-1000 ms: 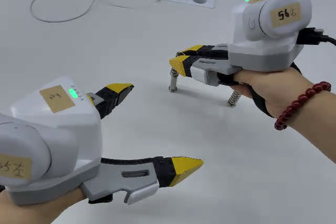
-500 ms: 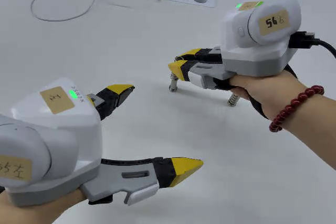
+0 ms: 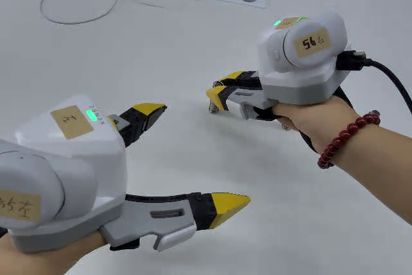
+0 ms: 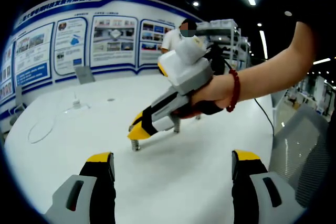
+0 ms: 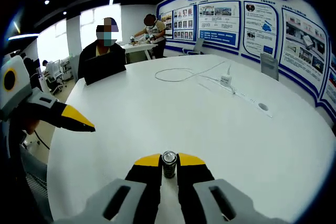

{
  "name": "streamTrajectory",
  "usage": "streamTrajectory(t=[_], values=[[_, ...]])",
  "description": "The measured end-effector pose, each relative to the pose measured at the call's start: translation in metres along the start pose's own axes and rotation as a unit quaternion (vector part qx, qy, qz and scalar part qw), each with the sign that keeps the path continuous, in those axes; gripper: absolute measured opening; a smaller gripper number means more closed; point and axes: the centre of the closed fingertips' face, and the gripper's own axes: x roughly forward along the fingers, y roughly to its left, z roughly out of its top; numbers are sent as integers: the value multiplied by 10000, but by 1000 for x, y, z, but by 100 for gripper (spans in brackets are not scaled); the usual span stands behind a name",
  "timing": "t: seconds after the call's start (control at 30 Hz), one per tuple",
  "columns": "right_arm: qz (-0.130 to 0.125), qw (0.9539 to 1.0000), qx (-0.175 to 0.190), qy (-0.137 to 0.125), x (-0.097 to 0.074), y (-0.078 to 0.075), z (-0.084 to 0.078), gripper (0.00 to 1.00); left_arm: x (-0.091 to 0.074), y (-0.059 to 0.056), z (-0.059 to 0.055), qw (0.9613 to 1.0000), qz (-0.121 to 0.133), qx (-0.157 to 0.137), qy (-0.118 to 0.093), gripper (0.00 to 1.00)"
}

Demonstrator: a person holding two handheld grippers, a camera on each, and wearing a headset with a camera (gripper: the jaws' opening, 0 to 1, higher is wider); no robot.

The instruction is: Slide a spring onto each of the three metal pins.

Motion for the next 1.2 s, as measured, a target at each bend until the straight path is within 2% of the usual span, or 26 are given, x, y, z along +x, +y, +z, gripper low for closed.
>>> streamTrajectory(t=[0.17,0.2,0.4,0.5,0.6,0.9,1.2], values=[[-12,10000,-15,88,4,-2,-7,12,-1,1,0,10000,11,5,-6,94],[-21,10000,21,30,4,-1,-5,12,-1,1,0,10000,14,-2,-3,94],[-22,9999,-1,108,3,0,-8,12,-1,0,-2,10000,-11,8,22,94],[-17,9998,-35,200,2,1,-14,18,0,-1,-1,10000,-20,23,24,94],[-37,9999,-4,163,0,1,-14,19,0,-1,0,10000,-23,26,25,94],[-32,9998,134,-115,-9,2,2,24,-1,1,2,10000,5,38,72,96],[-94,9992,331,-215,-25,2,14,31,-1,2,8,10000,29,31,30,100]])
